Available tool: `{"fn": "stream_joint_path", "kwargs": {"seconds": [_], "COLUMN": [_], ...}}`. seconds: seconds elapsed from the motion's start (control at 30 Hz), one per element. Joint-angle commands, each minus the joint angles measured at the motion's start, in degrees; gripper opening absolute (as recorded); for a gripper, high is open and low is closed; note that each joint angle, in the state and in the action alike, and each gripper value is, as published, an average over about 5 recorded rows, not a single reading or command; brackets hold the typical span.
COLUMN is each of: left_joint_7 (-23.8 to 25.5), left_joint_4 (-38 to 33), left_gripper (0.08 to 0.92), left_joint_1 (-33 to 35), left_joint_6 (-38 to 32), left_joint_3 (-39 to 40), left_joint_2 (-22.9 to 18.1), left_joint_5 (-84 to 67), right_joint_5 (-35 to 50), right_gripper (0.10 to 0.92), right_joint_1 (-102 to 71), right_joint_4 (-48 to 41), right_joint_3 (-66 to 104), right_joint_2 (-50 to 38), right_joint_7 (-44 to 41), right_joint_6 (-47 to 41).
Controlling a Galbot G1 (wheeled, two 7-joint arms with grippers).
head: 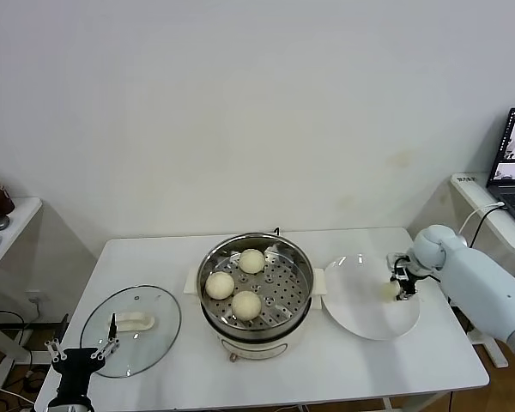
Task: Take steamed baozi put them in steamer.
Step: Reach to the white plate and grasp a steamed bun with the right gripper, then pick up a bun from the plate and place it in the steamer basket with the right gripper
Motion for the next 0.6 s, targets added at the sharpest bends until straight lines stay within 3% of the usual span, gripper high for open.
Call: {"fn": "stream_joint_path", "kwargs": {"seconds": [0.03, 0.3, 0.47, 0.6], "left_joint_7": [0.0, 0.0, 0.0, 0.0], "left_joint_4": [-0.2, -0.2, -0.3, -0.3], "left_gripper": [0.823, 0.823, 0.823, 0.823], "left_joint_1": [0.1, -0.4, -1.0, -1.5], "left_joint_6": [0.0, 0.0, 0.1, 0.2], "left_joint_3": [-0.1, 0.3, 1.1, 1.9], "left_joint_2": [0.0, 0.4, 0.8, 1.1], "left_joint_5": [-0.1, -0.3, -0.4, -0.4], "right_joint_5": [1.0, 12.2, 25.5, 37.3], "right_gripper": [0.416, 0.419, 0.424, 0.426], "right_joint_1": [0.4, 9.9, 26.3, 43.1], "right_joint_4": [1.9, 14.4, 24.9, 32.1], "right_joint_3": [-0.4, -10.4, -24.9, -38.3], "right_joint_2": [-1.1, -9.8, -14.8, -13.9], "right_joint_7": [-0.1, 0.0, 2.9, 4.7], "right_joint_6": [-0.4, -4.8, -11.7, -17.3]}}
